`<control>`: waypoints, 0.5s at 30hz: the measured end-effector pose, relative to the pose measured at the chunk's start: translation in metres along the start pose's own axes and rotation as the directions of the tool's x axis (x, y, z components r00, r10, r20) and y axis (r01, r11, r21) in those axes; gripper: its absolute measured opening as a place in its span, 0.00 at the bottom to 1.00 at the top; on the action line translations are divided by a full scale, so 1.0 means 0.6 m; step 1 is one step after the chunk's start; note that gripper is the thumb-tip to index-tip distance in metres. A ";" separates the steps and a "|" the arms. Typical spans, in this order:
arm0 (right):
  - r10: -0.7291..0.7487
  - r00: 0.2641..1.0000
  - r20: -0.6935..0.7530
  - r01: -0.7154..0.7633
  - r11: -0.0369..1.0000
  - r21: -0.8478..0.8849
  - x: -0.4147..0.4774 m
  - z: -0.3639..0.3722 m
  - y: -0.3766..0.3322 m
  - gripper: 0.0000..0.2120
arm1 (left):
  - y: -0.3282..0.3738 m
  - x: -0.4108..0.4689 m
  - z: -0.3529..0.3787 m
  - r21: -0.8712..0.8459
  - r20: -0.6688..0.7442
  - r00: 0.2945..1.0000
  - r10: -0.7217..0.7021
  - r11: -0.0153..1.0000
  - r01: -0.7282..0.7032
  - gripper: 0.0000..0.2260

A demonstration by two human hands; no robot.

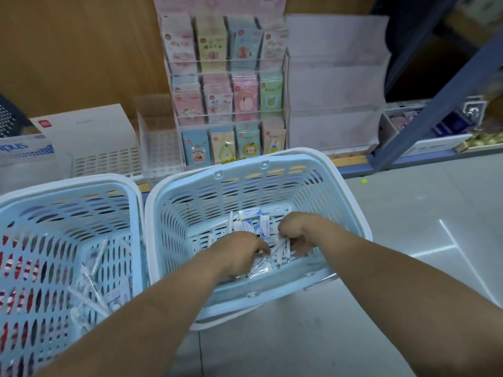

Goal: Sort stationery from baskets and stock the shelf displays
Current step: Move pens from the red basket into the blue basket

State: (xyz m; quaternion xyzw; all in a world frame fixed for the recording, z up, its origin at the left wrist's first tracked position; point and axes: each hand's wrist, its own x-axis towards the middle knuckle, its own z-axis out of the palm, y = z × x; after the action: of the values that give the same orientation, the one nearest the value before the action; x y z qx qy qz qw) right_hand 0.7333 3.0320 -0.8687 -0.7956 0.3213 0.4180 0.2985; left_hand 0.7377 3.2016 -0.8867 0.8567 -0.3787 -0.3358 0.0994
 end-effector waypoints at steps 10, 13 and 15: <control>-0.132 0.987 -0.089 0.154 0.934 0.324 0.023 0.020 0.021 0.08 | 0.007 0.004 0.013 0.215 0.017 0.996 -0.089 0.973 0.084 0.06; -0.171 0.966 -0.193 0.216 0.945 0.247 0.028 0.024 0.026 0.12 | 0.004 0.001 0.014 0.192 -0.091 0.985 -0.149 0.967 0.164 0.08; -0.190 0.953 -0.235 0.246 0.940 0.238 0.026 0.028 0.028 0.12 | -0.004 -0.001 0.009 0.070 -0.148 0.968 -0.203 0.974 0.215 0.13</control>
State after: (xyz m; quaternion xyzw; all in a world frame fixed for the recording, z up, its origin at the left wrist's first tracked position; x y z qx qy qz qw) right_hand 0.7196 3.0299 -0.8934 -0.8189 0.3130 0.2499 0.4111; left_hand 0.7351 3.2041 -0.8916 0.9167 -0.2925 -0.2669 0.0529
